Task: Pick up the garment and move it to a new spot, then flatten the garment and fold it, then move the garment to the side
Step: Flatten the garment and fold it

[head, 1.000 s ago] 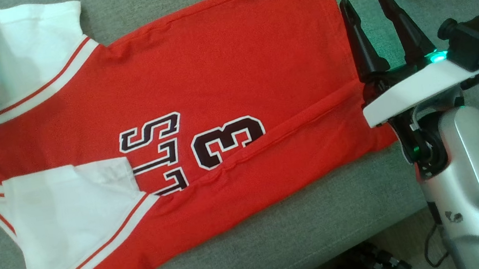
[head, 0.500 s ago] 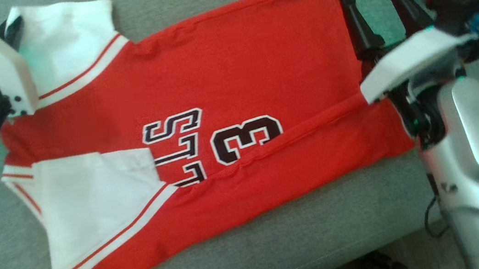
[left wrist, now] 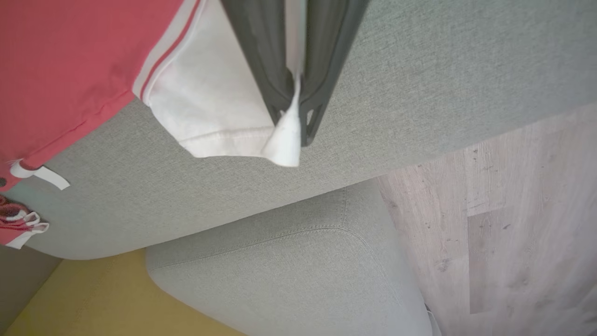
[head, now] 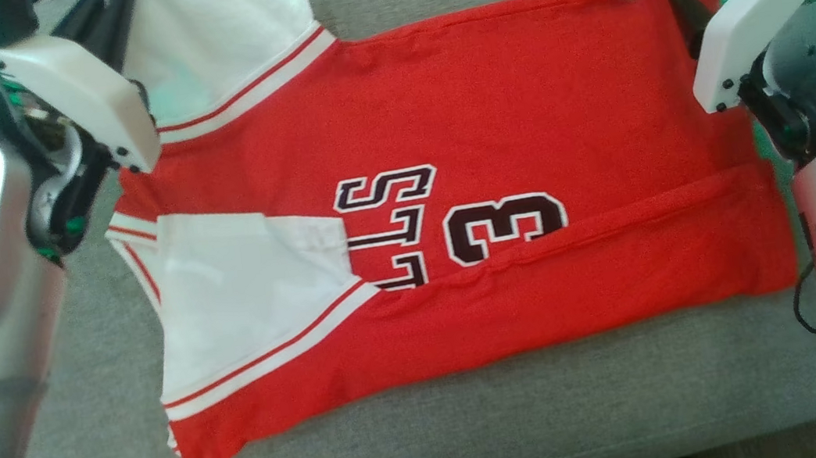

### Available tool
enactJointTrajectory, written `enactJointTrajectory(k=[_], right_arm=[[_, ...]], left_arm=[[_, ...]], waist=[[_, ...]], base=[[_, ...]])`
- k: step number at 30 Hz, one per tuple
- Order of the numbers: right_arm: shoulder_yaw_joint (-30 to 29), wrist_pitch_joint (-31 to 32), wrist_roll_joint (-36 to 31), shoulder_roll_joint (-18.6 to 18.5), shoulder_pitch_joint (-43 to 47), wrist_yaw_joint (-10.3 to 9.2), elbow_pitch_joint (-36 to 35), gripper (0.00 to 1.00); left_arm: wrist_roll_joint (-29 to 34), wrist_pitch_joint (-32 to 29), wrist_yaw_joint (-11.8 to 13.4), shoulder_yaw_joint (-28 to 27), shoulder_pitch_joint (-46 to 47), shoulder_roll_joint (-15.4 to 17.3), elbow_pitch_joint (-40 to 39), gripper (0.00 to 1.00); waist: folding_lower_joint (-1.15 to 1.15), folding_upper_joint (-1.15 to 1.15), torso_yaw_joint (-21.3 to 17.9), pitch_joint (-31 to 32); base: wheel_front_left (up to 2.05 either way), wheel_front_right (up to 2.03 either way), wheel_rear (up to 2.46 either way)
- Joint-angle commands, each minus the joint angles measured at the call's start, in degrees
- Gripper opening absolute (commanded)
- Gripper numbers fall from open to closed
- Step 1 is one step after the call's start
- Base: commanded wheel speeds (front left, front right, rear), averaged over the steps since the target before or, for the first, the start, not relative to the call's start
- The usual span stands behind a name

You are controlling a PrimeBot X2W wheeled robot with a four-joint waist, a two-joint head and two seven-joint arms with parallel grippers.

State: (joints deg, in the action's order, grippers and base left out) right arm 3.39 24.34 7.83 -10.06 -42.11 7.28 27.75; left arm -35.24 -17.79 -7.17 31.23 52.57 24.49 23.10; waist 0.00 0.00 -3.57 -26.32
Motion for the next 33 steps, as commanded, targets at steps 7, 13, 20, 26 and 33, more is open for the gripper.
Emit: enactJointTrajectory(k=[7, 13, 20, 26, 33], right_arm=[[-2.49, 3.07, 0.79, -0.47, -3.12, 0.21, 2.73, 1.00], [-3.32, 2.46, 0.92, 0.03, -4.25, 0.21, 4.13, 0.49], [-3.33, -0.49, 1.46, 0.30, -5.28, 0.21, 6.62, 0.00], [-0.55, -4.48, 3.45, -0.28, -4.46, 0.21, 7.77, 0.00], [1.70, -9.99, 6.89, -1.43, 0.31, 0.21, 8.10, 0.00]], left_arm=[[-2.31, 3.11, -0.26, -2.55, 0.48, 0.19, -2.27, 0.00], [-2.38, 3.69, -0.26, -2.48, 0.59, 0.29, -1.76, 0.00], [-2.75, 4.07, -0.26, -2.53, 0.68, 0.88, -1.17, 0.00], [-3.38, 4.93, -0.27, -2.50, -1.27, 1.69, -1.74, 0.00], [-4.49, 7.00, 0.11, -2.78, -8.13, 3.62, -5.92, 0.00]], waist=[[0.00, 0.00, 1.50, -1.03], [0.00, 0.00, 1.51, -1.35], [0.00, 0.00, 1.62, -0.76], [0.00, 0.00, 1.59, 1.71], [0.00, 0.00, 1.91, 7.21]], base=[[0.00, 0.00, 0.00], [0.00, 0.00, 0.00], [0.00, 0.00, 0.00], [0.00, 0.00, 0.00], [0.00, 0.00, 0.00]])
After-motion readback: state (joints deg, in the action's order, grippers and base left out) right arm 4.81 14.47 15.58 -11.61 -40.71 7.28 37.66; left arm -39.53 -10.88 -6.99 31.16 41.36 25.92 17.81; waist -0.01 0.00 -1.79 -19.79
